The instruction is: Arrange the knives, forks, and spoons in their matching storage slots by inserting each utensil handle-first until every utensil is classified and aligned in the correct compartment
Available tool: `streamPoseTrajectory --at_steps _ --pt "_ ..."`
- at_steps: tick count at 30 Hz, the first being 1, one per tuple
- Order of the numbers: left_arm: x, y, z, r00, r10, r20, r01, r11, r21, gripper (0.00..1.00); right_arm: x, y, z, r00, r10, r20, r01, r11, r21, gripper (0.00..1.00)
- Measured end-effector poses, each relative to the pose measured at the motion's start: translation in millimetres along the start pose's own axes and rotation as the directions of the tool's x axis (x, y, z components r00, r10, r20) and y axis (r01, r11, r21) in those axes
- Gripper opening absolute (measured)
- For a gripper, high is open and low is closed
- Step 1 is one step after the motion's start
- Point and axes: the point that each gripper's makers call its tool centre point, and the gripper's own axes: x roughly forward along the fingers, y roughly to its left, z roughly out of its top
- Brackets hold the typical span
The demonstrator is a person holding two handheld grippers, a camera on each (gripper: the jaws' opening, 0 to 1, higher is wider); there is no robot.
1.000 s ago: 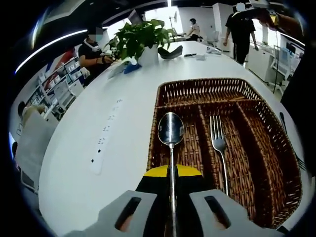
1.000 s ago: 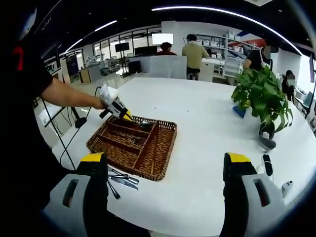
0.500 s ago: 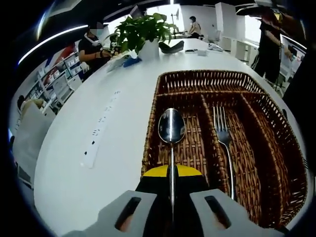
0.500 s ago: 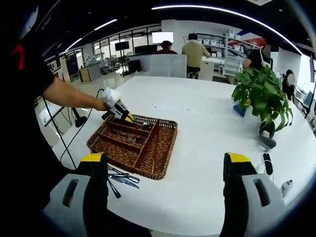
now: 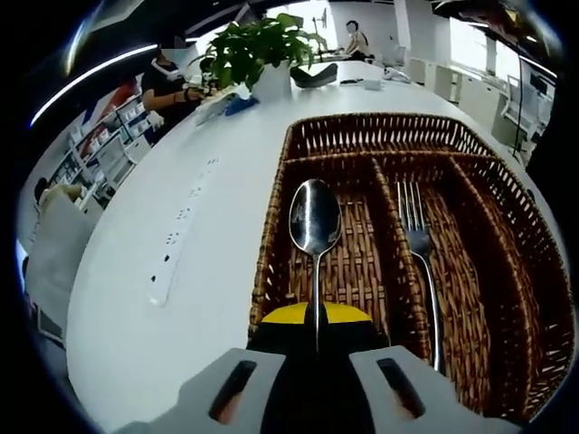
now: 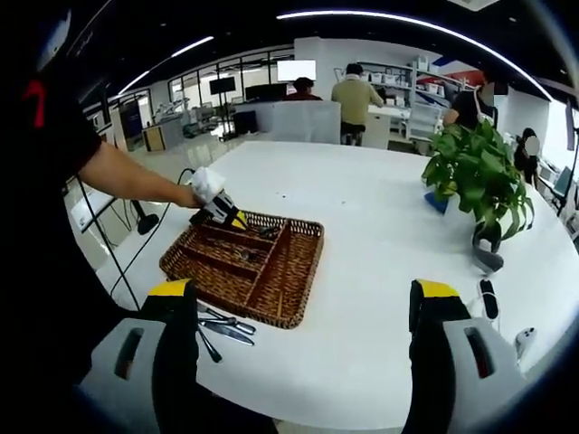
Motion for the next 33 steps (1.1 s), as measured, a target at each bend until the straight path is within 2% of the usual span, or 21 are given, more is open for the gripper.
streamPoseTrajectory --at_steps 3,8,12,15,17,18,19,22,24,25,26,27,28,29,30,33 --pt "0.8 -2.1 -0.1 1.0 0.002 -0.004 -0.002 0.999 0.04 0.02 -0.2 1.1 -1.3 1.0 0.001 -0.001 -0.001 1.0 -0.001 1.0" --pt "-1.0 -3.3 0.0 1.0 0.019 -0.013 -0.019 0.999 0.043 0.03 -0.2 4.6 0.4 1.0 0.008 0.007 -0.008 1.0 -0.004 1.0" --pt "-9.5 -10.2 9.2 1.0 0.022 0.02 -0.023 0.999 0.024 0.09 -1.3 5.2 1.8 1.0 0.01 0.013 -0.01 1.0 -0.008 1.0" --pt "-15.5 -6.6 15.6 0.998 0.042 0.046 -0.043 0.999 0.012 0.14 -2.2 5.4 2.6 1.0 0.01 0.018 -0.01 1.0 -0.01 1.0" --pt "-30.0 1.7 29.5 0.991 0.089 0.1 -0.086 0.996 -0.035 0.18 -1.9 5.7 4.3 1.0 0.013 0.024 -0.013 1.0 -0.017 1.0" --pt "-35.5 1.4 32.9 0.989 0.09 0.115 -0.082 0.994 -0.072 0.2 -1.8 5.7 4.9 1.0 0.015 0.028 -0.014 1.0 -0.017 1.0" --pt "-44.4 8.1 37.2 0.983 0.126 0.132 -0.114 0.989 -0.092 0.26 -1.2 5.6 6.2 0.999 0.016 0.033 -0.016 1.0 -0.018 1.0" --pt "-54.4 12.4 40.9 0.977 0.154 0.15 -0.138 0.984 -0.112 0.39 -0.1 5.9 7.8 0.999 0.02 0.037 -0.019 1.0 -0.023 1.0" --pt "-72.3 15.5 48.5 0.961 0.188 0.201 -0.156 0.974 -0.165 0.5 2.0 7.9 12.0 0.998 0.029 0.049 -0.028 0.999 -0.034 1.0" --pt "-83.9 19.3 49.1 0.952 0.228 0.207 -0.188 0.963 -0.194 0.55 3.1 9.5 13.8 0.998 0.035 0.056 -0.033 0.999 -0.039 1.0" --pt "-109.5 19.3 54.9 0.929 0.274 0.248 -0.212 0.945 -0.247 0.61 6.4 13.2 17.0 0.997 0.048 0.066 -0.045 0.998 -0.052 1.0" --pt "-123.7 17.8 54.9 0.921 0.303 0.246 -0.231 0.931 -0.283 0.63 7.2 14.3 18.1 0.996 0.052 0.07 -0.048 0.997 -0.056 1.0" --pt "-129.1 16.9 54.0 0.919 0.314 0.239 -0.239 0.925 -0.296 0.64 8.1 15.2 19.2 0.996 0.057 0.073 -0.053 0.997 -0.059 1.0" --pt "-143.8 15.2 56.4 0.905 0.341 0.253 -0.254 0.913 -0.321 0.65 8.9 16.9 21.0 0.995 0.065 0.079 -0.06 0.996 -0.064 1.0" --pt "-153.9 12.1 60.5 0.893 0.352 0.28 -0.254 0.909 -0.332 0.67 10.1 19.2 23.6 0.993 0.071 0.089 -0.065 0.995 -0.071 1.0" --pt "-180.8 0.0 58.7 0.883 0.378 0.278 -0.274 0.896 -0.349 0.75 13.0 22.4 25.7 0.992 0.085 0.095 -0.078 0.994 -0.082 1.0"
